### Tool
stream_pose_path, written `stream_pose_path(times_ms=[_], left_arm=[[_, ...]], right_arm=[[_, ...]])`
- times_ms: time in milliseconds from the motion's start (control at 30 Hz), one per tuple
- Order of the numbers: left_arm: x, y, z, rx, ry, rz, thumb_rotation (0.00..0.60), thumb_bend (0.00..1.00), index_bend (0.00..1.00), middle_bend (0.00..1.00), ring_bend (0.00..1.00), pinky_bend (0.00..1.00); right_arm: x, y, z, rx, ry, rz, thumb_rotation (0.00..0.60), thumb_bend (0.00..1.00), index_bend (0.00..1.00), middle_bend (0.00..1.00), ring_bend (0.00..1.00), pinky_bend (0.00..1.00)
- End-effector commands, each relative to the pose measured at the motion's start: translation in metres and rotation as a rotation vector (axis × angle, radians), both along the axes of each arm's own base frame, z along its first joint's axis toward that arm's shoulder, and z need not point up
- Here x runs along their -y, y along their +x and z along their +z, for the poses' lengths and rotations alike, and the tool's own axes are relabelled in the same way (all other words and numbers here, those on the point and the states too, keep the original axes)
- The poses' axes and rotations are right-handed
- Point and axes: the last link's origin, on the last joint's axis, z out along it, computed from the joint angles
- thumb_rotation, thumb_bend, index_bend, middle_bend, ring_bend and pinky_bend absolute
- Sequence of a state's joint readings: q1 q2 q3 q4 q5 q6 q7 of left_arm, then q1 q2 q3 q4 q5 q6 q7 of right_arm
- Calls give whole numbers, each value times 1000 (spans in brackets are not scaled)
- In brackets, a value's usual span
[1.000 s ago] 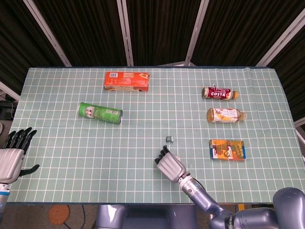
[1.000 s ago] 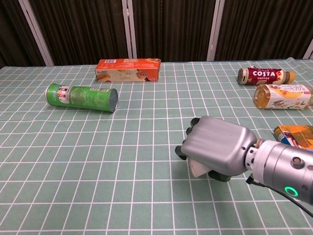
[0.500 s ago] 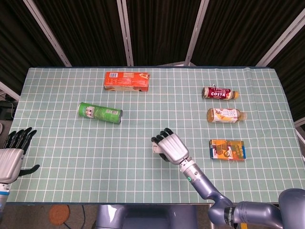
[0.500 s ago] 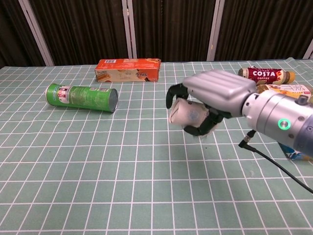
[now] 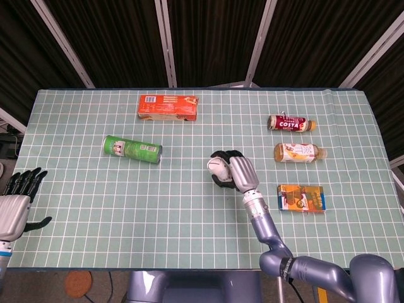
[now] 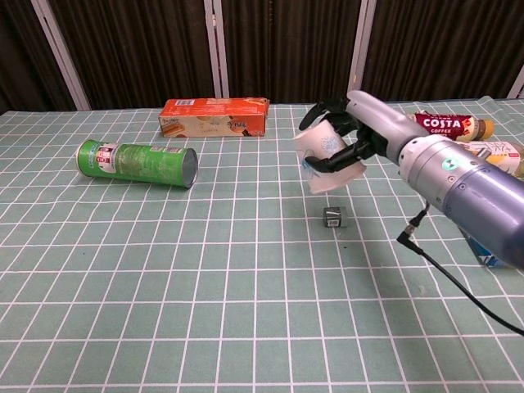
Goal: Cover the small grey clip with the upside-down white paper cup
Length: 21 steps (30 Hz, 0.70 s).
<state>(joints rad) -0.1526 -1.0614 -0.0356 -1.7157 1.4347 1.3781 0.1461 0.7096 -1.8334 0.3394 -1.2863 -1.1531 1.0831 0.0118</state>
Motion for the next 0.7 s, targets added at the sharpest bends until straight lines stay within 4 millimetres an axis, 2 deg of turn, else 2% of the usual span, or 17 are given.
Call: stream_pose_path(times_ms=[33,700], left_arm=[[0,0,1,1,2,0,600,0,0,0,0,0],[0,0,2,8,3,-2,600,0,0,0,0,0]], right_arm=[[2,-4,-8,1,-3,-27,600,269,325,389,245,195],[-5,-18,-29,-44,15,-50,600,270,325,371,231,194]])
